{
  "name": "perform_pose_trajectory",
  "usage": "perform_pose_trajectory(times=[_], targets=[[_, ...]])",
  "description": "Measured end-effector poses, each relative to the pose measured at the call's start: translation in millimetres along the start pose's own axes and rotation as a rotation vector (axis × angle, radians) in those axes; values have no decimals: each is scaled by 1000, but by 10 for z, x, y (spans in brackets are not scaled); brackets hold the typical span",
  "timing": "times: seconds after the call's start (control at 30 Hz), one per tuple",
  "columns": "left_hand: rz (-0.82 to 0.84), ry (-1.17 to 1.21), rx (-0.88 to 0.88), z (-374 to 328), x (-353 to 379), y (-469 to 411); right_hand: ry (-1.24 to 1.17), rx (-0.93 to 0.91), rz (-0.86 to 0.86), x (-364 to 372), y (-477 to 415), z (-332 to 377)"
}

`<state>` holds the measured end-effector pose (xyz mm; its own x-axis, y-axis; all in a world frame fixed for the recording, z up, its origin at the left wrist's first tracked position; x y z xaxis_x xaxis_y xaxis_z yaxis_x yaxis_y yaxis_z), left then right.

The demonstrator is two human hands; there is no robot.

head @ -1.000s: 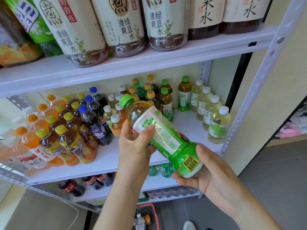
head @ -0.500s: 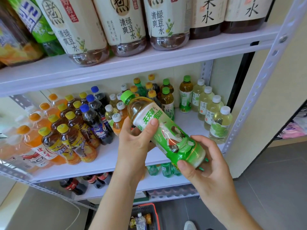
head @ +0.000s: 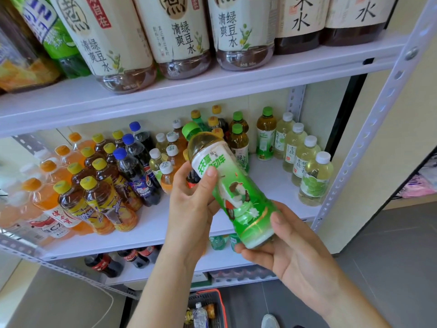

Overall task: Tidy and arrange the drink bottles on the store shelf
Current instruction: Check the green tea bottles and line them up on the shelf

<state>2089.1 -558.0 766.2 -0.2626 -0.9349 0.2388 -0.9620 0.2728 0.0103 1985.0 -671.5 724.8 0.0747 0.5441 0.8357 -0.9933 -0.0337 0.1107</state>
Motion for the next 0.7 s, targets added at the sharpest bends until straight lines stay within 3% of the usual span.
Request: perform_pose_trajectory(times=[0.13, 0.3, 0.4, 0.47, 0.57, 0.63, 0.7], targets=[[65, -152, -18, 28, 78, -40, 150, -136, -55, -47, 9, 7], [30, -94, -32, 70, 27, -79, 544, -287, -131, -41, 42, 111], [-34, -41, -30, 126, -14, -93, 617, -297, -109, -22, 34, 145], [-64, 5, -33, 154, -39, -112, 485, -196, -79, -36, -7, 112], [-62, 68, -61, 205, -60, -129, 58, 96, -68, -64, -54, -81], [-36, 111, -98, 239, -46, -124, -2, 199, -20, -12, -53, -171], [13, 143, -163, 270, -7, -117, 18, 174, 19, 6, -79, -188]])
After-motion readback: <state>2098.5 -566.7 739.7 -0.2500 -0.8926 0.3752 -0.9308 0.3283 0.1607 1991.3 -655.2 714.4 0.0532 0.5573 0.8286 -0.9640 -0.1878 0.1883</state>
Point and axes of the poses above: each hand's wrist, its own y-axis away from the middle knuckle, its own x-axis out of the palm, z = x × y, the point moved 8 cm from there along -y, towards the middle knuckle, and after that the axes turned 11 degrees about -y, right-handed, at the moved point
